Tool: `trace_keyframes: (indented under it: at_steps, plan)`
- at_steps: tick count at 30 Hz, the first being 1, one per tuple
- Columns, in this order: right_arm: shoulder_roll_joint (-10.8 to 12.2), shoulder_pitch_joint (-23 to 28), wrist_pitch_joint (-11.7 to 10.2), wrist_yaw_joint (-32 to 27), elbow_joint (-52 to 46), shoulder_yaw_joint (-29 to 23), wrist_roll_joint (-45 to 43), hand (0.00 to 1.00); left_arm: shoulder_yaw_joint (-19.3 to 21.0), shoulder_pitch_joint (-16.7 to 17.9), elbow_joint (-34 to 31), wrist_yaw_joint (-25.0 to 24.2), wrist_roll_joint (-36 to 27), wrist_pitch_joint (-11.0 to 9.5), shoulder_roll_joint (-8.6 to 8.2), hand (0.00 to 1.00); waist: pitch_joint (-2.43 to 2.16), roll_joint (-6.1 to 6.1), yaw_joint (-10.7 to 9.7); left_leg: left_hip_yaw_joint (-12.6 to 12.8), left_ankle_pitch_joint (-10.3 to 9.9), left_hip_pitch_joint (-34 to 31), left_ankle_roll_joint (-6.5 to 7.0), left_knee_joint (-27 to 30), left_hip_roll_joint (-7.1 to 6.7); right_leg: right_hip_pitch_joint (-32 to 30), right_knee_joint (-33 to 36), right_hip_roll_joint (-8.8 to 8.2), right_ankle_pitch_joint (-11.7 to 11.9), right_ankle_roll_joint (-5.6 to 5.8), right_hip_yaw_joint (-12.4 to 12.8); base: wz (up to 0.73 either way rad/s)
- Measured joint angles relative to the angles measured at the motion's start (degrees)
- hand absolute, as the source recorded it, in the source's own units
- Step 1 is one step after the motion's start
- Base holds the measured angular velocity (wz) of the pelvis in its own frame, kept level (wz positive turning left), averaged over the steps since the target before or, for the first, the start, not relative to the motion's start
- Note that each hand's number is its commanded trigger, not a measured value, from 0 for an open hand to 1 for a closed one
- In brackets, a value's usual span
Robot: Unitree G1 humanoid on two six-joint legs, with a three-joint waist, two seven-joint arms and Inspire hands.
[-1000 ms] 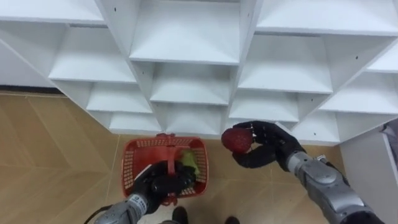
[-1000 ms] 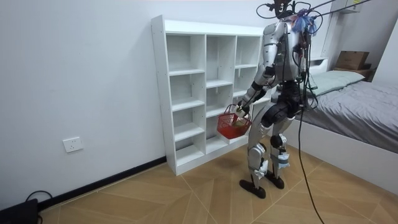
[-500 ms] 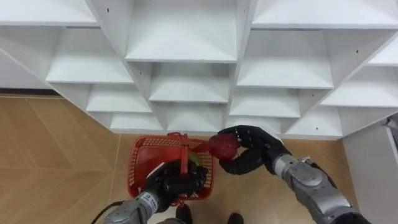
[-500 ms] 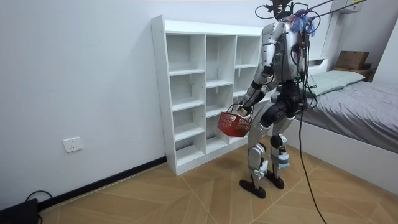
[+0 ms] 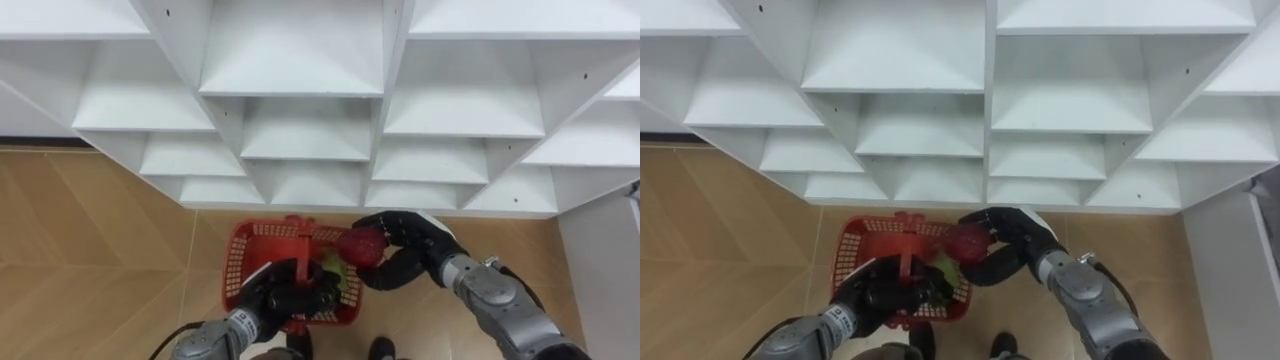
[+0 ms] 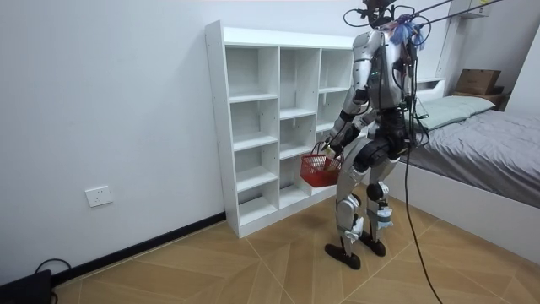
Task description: Collect fruits from the closet
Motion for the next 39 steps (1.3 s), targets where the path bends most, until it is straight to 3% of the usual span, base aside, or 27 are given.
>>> trace_keyframes:
  at_steps: [28,29,30,31,39]
  plan:
    - [1.5,-0.2,0.1,-1.7,2.5,0.6,-2.6,1.00,0.0,-1.0,0.0,-1.1,2.6,0.1,-0.02,1.00,0.03,-0.08,-0.1,-0.1,0.0,-0.2,0.00,0.2,0.01,-0.1,0.1,0.01,0.0,0.00,0.0,0.00]
    - [1.5,-0.2,0.1,-1.7,2.5,0.6,-2.6,0.66,0.0,-1.0,0.0,-1.2,2.6,0.1,-0.01,1.00,0.03,-0.10,-0.1,-0.1,0.0,-0.2,0.00,0.2,0.01,-0.1,0.1,0.01,0.0,0.00,0.0,0.00]
    - [1.5,-0.2,0.1,-1.7,2.5,0.6,-2.6,0.16,0.0,-1.0,0.0,-1.2,2.6,0.1,-0.01,1.00,0.03,-0.11,-0.1,-0.1,0.0,-0.2,0.00,0.2,0.01,-0.1,0.1,0.01,0.0,0.00,0.0,0.00]
    - [1.5,-0.2,0.1,-1.7,2.5,0.6,-2.6,0.00,0.0,-1.0,0.0,-1.2,2.6,0.1,-0.01,1.00,0.04,-0.12,-0.1,-0.1,0.0,-0.2,0.00,0.2,0.01,-0.1,0.1,0.01,0.0,0.00,0.0,0.00]
    - [2.3,-0.2,0.1,-1.8,2.5,0.6,-6.3,0.00,0.0,-1.0,0.0,-1.2,2.6,0.1,-0.16,1.00,0.09,-0.26,-0.2,-0.1,0.0,-0.2,0.00,0.2,0.02,-0.1,0.1,0.01,0.0,0.00,0.0,0.00]
